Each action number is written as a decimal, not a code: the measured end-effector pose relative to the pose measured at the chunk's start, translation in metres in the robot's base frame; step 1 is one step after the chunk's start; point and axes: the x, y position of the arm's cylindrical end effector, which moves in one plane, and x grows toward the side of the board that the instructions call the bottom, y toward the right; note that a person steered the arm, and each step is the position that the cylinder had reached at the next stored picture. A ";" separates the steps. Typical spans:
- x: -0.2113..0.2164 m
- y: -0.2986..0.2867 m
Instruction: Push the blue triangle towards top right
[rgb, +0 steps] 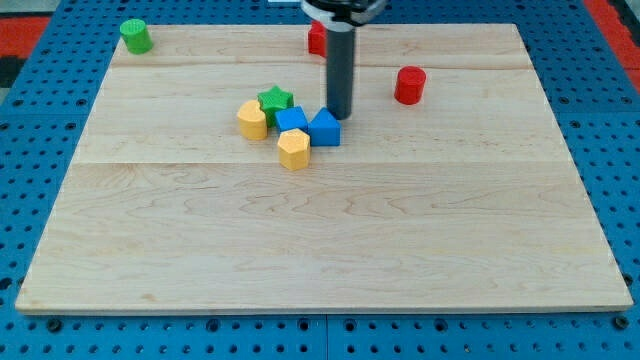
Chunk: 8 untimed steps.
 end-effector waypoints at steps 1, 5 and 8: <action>0.028 0.017; 0.077 -0.021; 0.054 -0.035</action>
